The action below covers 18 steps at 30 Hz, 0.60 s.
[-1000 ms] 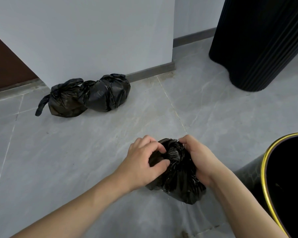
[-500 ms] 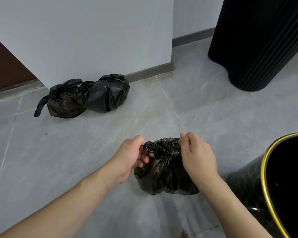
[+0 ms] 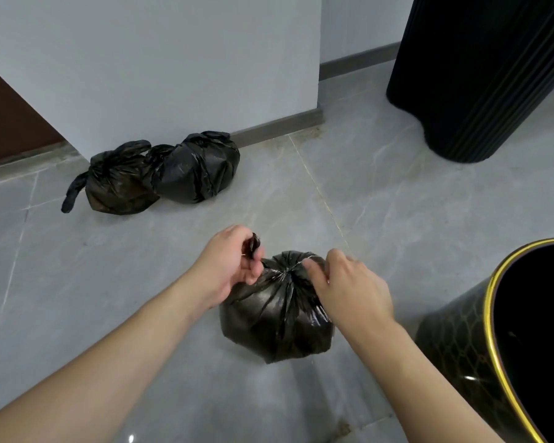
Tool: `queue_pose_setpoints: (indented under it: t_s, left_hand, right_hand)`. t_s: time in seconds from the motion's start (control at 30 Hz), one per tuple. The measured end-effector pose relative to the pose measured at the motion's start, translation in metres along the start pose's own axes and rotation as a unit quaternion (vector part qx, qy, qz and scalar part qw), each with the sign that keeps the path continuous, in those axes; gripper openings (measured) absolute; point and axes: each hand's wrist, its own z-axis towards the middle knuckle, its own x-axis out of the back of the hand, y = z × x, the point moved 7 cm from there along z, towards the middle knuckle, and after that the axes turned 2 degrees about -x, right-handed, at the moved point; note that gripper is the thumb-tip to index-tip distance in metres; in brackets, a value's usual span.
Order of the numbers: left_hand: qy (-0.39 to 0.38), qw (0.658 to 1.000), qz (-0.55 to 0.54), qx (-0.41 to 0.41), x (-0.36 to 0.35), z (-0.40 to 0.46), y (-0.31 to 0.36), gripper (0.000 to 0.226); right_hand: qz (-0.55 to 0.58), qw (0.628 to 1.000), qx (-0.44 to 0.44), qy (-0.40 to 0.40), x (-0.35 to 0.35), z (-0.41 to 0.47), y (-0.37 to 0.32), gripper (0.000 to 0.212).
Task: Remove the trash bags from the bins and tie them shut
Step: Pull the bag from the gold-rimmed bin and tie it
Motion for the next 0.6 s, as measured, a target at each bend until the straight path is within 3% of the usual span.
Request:
queue_pose_setpoints:
  t_s: [0.07,0.17,0.27,0.37,0.4,0.5,0.53,0.6]
  left_hand:
    - [0.031,0.968,0.223,-0.110,0.004,0.003,0.011,0.009]
    - [0.003,0.837,0.504,-0.213,0.004,0.001,0.010,0.015]
    - [-0.036,0.751,0.607,-0.257,0.005,0.000,-0.006,0.024]
    - [0.032,0.627,0.714,-0.309,0.006,-0.004,-0.011,0.030]
    - [0.061,0.601,0.727,-0.326,0.008,-0.006,-0.009,0.029]
    - [0.087,0.556,0.752,-0.343,0.018,-0.005,-0.011,0.027]
    - [0.092,0.556,0.761,-0.322,0.024,-0.002,-0.015,0.028]
    - [0.099,0.589,0.760,-0.257,0.037,0.005,-0.020,0.031]
  right_hand:
    - [-0.053,0.998,0.012,-0.027,-0.005,-0.007,0.000,0.055]
    - [-0.098,0.993,0.041,-0.051,-0.013,-0.017,0.006,0.055]
    - [-0.081,0.993,0.045,-0.072,-0.017,-0.019,0.011,0.050]
    - [-0.019,0.997,0.008,-0.080,-0.013,-0.012,0.015,0.046]
    - [-0.004,0.997,-0.009,-0.081,-0.010,-0.009,0.018,0.047]
    - [0.010,0.993,-0.053,-0.103,-0.008,0.000,0.030,0.044]
    - [0.010,0.992,-0.071,-0.107,-0.009,0.001,0.037,0.043]
    - [0.057,0.983,-0.130,-0.118,-0.014,0.002,0.056,0.042]
